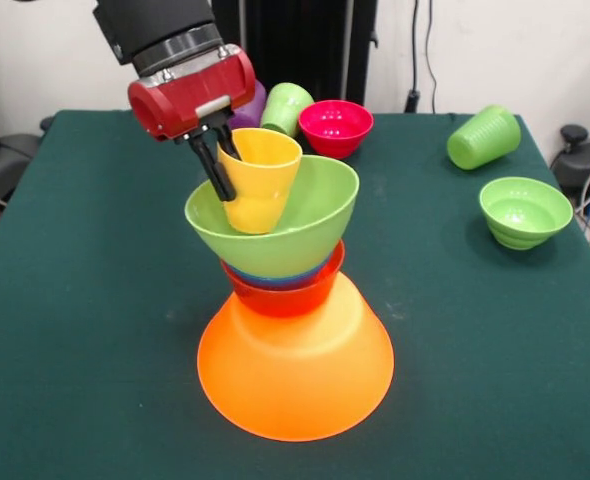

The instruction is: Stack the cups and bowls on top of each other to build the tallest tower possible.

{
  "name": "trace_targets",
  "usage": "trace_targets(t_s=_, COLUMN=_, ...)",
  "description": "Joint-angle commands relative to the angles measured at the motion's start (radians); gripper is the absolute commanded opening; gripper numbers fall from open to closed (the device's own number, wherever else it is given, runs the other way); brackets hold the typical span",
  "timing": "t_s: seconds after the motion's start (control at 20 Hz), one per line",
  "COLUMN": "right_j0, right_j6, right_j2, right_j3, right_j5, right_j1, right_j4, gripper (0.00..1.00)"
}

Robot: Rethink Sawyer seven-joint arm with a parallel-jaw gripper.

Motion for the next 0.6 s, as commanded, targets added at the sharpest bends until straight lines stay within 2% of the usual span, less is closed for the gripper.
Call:
trace_targets(t_s=0.05, right_j0=0.013, right_j6=0.196, right_j2=0.016, right_j3=0.054, right_j5=-0.003, right_j1=0.051, right_j4=-0.02, gripper=0.0)
trace_targets(t_s=0.6, right_j0=0.029, right_j6=0.211, right_j2=0.023, right_j3=0.054, right_j5=-0.004, right_j1=0.013, right_j4=-0.013, gripper=0.0)
